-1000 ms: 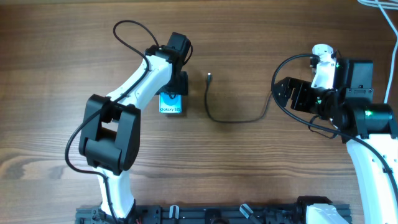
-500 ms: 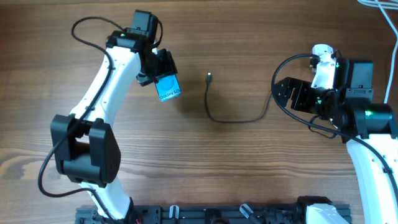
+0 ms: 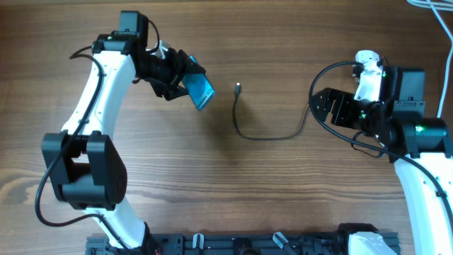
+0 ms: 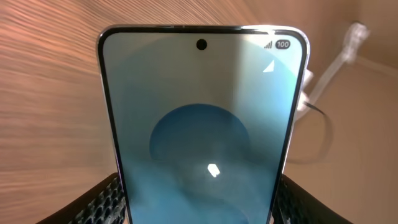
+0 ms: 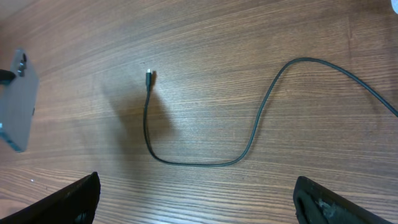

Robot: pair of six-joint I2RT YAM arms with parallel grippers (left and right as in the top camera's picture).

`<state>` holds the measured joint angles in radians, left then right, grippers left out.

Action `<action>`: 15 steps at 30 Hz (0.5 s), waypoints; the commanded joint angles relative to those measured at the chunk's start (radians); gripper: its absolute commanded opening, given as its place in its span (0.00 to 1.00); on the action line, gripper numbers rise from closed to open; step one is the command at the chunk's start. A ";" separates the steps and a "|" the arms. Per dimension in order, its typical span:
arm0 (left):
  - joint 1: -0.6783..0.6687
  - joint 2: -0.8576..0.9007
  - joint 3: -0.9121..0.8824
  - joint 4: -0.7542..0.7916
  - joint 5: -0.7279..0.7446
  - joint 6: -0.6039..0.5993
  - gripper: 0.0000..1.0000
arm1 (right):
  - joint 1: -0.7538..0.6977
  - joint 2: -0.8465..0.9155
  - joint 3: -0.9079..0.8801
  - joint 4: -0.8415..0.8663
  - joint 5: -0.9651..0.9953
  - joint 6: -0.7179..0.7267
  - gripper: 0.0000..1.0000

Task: Plug charger to phone and switch on socket

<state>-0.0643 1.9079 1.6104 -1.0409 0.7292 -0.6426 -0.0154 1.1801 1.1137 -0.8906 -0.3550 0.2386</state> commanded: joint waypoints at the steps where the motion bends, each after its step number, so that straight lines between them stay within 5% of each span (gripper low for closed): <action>1: 0.024 -0.018 0.019 0.000 0.287 -0.025 0.42 | 0.006 0.008 0.023 0.001 0.003 0.000 1.00; 15: 0.050 -0.018 0.019 0.000 0.685 -0.430 0.39 | 0.006 0.008 0.023 -0.001 -0.006 0.008 1.00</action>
<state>-0.0246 1.9079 1.6104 -1.0405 1.2675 -0.9592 -0.0154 1.1801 1.1137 -0.8913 -0.3553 0.2386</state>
